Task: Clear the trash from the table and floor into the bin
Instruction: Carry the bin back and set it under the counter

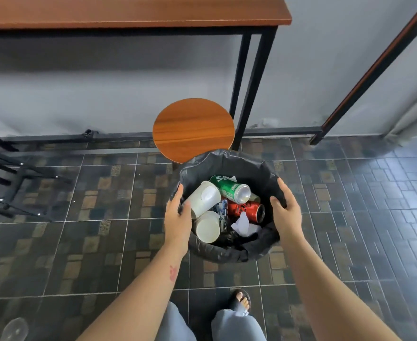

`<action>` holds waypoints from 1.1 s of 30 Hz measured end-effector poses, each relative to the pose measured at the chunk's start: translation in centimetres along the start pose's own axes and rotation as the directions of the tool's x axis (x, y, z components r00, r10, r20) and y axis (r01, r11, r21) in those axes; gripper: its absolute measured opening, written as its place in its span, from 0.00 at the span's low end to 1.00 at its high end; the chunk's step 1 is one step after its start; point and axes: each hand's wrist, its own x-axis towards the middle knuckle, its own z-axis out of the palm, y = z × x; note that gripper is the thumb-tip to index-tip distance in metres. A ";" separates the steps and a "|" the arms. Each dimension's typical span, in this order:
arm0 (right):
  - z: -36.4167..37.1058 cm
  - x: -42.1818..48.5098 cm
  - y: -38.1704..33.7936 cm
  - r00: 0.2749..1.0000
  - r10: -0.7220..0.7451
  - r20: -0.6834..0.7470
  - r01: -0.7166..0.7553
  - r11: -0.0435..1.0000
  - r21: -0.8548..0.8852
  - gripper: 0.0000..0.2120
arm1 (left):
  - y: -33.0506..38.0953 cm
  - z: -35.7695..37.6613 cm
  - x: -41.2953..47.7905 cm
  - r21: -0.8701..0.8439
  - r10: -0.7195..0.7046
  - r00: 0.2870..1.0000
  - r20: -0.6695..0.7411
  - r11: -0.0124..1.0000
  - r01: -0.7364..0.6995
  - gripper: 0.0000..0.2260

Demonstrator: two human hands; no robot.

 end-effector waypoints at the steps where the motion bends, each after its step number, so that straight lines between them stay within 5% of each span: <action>1: -1.6 1.1 0.2 1.000 0.001 -0.009 -0.001 1.000 -0.003 0.23 | 0.4 2.0 -0.1 0.003 0.007 1.000 0.013 1.000 -0.007 0.21; 17: -13.8 26.9 0.6 0.996 0.081 -0.046 -0.084 0.994 -0.072 0.23 | 4.9 28.1 9.8 0.055 -0.003 0.999 0.048 0.998 0.000 0.21; 25: -15.3 40.1 -0.4 0.992 0.099 0.075 -0.091 0.991 -0.102 0.23 | 6.3 37.4 16.1 0.051 -0.090 0.996 0.011 0.995 0.090 0.22; 33: -15.7 54.2 0.5 0.957 0.125 0.262 -0.067 0.973 -0.220 0.22 | 5.9 47.9 22.1 -0.085 -0.190 0.964 -0.184 0.981 0.177 0.21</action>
